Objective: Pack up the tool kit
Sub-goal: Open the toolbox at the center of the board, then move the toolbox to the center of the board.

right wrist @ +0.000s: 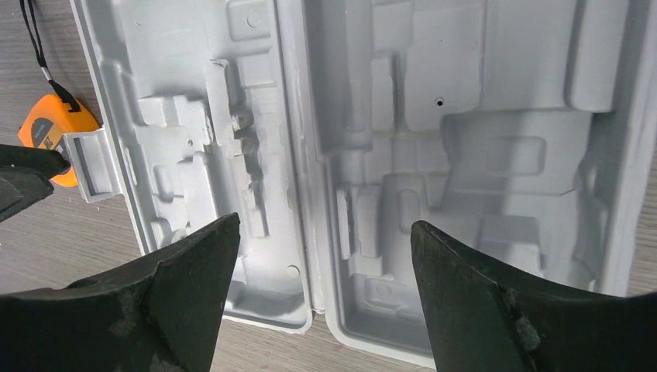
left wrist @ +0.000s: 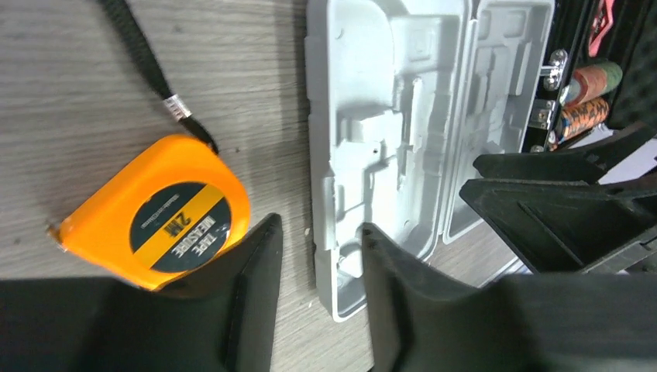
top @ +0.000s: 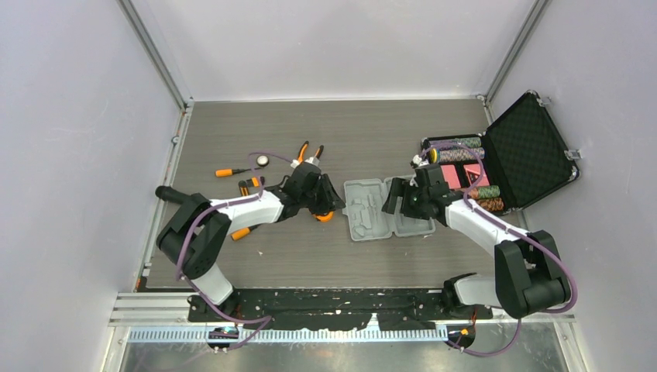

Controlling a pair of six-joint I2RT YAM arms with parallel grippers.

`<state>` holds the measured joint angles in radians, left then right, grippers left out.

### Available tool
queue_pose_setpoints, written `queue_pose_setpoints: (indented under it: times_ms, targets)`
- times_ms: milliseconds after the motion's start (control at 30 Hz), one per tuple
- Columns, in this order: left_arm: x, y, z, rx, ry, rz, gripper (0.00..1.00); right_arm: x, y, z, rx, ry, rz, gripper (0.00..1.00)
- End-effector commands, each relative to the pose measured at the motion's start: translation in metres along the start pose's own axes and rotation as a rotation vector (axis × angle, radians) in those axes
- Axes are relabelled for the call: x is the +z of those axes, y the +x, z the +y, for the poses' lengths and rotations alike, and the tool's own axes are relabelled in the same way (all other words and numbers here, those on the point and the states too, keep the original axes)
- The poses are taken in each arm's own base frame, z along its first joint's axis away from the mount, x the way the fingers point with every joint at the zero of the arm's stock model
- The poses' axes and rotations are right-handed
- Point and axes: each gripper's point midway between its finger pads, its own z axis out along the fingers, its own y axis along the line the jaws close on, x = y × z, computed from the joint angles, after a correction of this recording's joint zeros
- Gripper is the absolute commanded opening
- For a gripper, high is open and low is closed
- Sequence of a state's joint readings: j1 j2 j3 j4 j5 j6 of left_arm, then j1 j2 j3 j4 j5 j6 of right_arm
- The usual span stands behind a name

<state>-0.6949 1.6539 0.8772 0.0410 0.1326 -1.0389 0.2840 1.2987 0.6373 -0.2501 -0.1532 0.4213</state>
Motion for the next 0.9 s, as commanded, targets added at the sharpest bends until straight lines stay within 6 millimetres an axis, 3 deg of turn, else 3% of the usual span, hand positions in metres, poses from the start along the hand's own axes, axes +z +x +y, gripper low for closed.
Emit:
queue_pose_setpoints:
  times_ms: [0,267,433,633,867]
  targets:
    - [-0.013,-0.009,0.009,0.060,-0.042,-0.042,0.49,0.005,-0.004,0.007,-0.005,-0.043,-0.012,0.85]
    - [-0.033,-0.025,-0.004,0.163,-0.070,-0.073,0.68,0.013,0.005,0.007,-0.042,-0.023,0.025,0.74]
    - [-0.060,-0.045,-0.007,0.229,-0.122,-0.141,0.83,0.007,-0.001,0.001,-0.098,0.071,-0.007,0.71]
    - [-0.112,-0.079,0.002,0.223,-0.151,-0.203,0.92,0.006,-0.001,-0.006,-0.177,0.180,-0.012,0.70]
    - [-0.209,-0.141,0.022,0.255,-0.217,-0.377,0.99,0.015,0.015,-0.002,-0.231,0.211,0.039,0.70]
